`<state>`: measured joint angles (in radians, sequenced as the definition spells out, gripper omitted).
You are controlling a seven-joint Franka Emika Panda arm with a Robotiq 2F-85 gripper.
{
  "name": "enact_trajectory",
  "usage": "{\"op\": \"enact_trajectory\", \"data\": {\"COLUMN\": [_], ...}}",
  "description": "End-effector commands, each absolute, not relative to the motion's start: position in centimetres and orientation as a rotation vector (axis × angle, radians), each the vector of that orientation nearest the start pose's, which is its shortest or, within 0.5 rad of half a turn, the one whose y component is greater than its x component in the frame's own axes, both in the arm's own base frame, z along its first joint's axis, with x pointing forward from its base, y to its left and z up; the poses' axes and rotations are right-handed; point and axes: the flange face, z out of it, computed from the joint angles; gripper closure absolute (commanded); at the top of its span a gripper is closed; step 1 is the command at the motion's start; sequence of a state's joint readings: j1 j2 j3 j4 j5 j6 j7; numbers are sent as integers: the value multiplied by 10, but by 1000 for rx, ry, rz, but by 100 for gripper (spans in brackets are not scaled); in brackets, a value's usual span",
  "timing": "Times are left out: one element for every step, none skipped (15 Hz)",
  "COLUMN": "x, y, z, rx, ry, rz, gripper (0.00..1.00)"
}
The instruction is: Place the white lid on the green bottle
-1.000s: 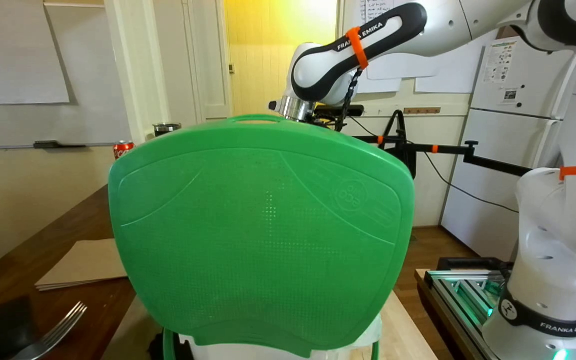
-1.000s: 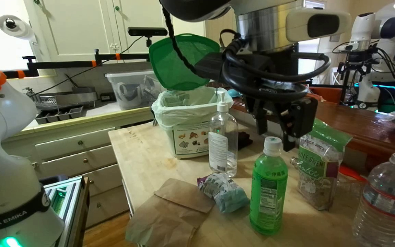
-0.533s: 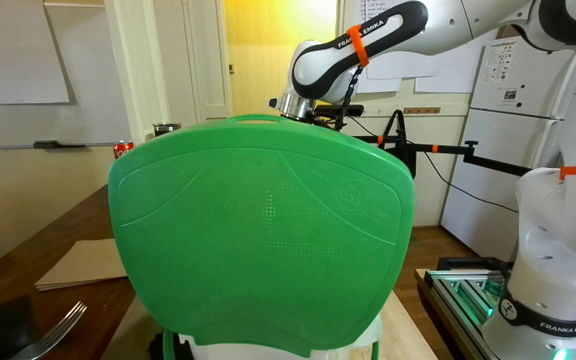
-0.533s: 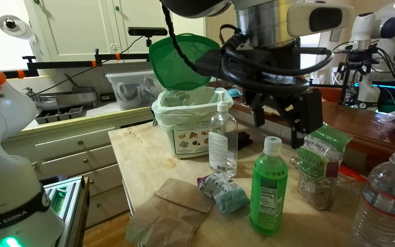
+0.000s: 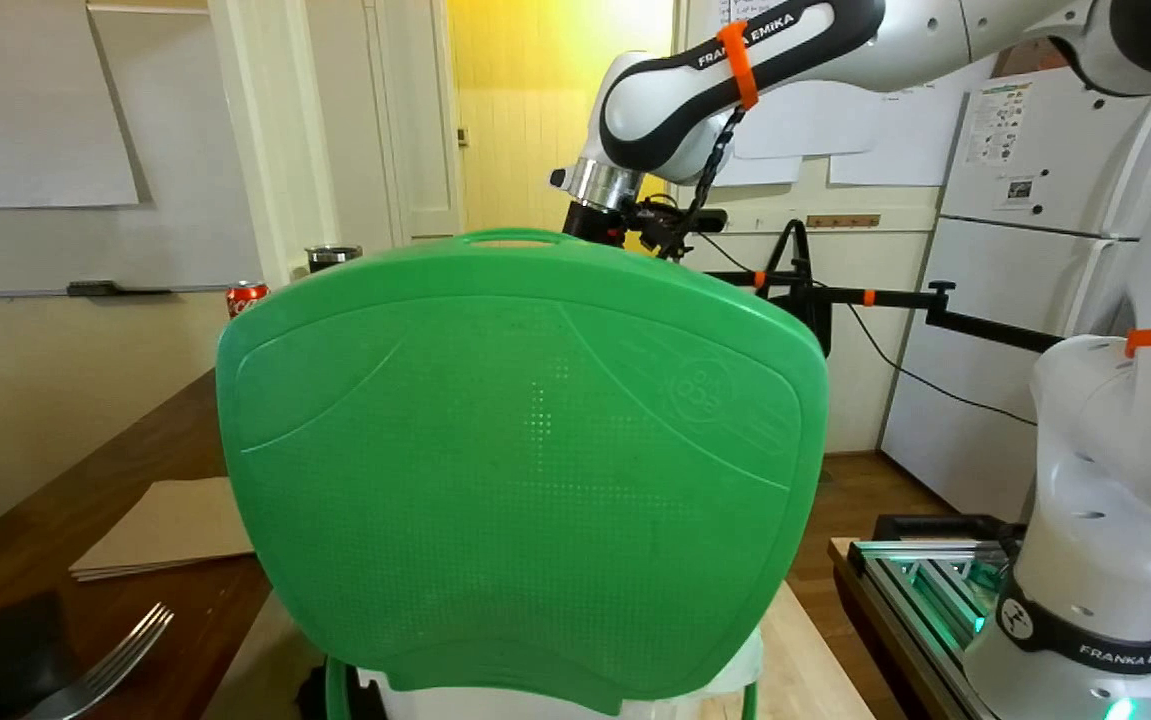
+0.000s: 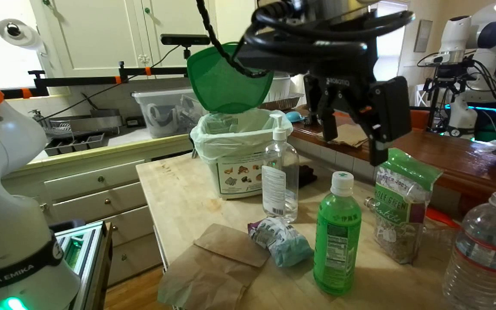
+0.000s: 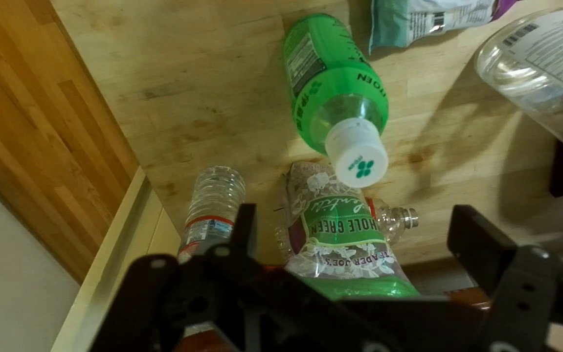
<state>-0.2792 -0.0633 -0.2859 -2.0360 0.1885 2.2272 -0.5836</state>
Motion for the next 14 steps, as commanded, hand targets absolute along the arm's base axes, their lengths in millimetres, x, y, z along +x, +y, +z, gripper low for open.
{"op": "enact_trajectory", "data": {"x": [454, 450, 445, 440, 435, 431, 425, 419, 415, 411, 406, 403, 399, 413], "y": [-292, -291, -290, -288, -287, -287, -286, -285, -284, -284, -283, -283, -286, -288], "z": [510, 513, 516, 519, 521, 524, 527, 528, 529, 530, 530, 529, 526, 531], "rx": [-3091, -3090, -3093, -3091, -3090, -3096, -3092, -3089, -3085, -3080, -3074, -3060, -3016, -3060], "ry": [168, 174, 182, 184, 193, 203, 214, 231, 247, 266, 291, 319, 366, 299], "rz": [-437, -424, -416, -405, -390, -383, -386, -383, -377, -370, -364, -353, -330, -373], "gripper": [0, 0, 0, 0, 0, 0, 0, 0, 0, 0, 0, 0, 0, 0]}}
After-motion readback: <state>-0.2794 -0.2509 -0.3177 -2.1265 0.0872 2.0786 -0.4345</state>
